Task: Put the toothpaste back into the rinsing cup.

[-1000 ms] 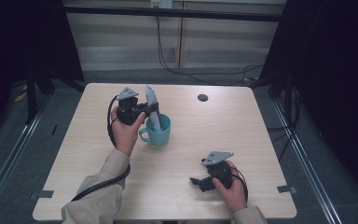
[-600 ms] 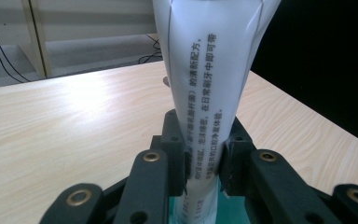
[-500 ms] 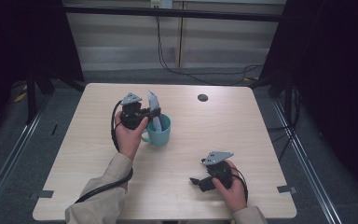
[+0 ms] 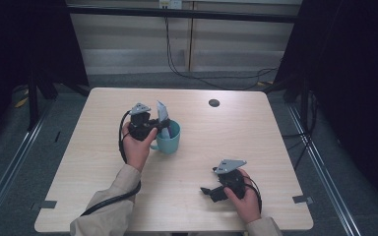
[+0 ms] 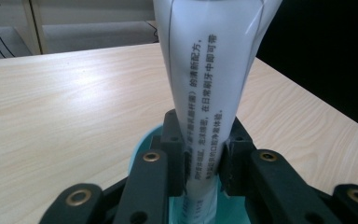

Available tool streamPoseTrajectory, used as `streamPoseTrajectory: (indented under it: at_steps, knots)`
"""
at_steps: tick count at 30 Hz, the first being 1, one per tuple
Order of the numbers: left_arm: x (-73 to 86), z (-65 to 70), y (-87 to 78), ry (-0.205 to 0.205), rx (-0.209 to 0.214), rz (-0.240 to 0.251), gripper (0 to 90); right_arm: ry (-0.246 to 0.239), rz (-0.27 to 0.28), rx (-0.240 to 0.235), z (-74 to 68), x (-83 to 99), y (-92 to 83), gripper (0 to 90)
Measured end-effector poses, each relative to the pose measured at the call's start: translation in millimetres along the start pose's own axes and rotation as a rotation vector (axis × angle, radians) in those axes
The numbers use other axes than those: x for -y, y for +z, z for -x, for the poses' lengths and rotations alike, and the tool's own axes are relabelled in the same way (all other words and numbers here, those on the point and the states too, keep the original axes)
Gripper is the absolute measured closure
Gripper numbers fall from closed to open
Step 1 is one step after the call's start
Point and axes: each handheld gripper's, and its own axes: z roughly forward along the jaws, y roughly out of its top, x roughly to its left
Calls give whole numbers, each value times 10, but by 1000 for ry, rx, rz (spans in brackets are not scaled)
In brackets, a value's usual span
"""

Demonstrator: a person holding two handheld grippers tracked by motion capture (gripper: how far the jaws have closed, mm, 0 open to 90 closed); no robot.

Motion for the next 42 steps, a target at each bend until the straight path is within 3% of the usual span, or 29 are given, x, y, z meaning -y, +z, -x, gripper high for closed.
streamPoseTrajectory:
  at_steps: [9, 17, 34, 42]
  knots:
    - [9, -10, -19, -3, -11, 2, 751, 0, 0, 1, 0, 0, 0, 128]
    - [-26, -14, -36, 42, -48, -14, 705, 0, 0, 0, 0, 0, 0, 128]
    - [48, -139, -102, 19, -73, -9, 646, 0, 1, 1, 0, 0, 0, 127]
    - [81, -138, -99, 5, -56, -8, 605, 2, 1, 0, -3, 0, 0, 128]
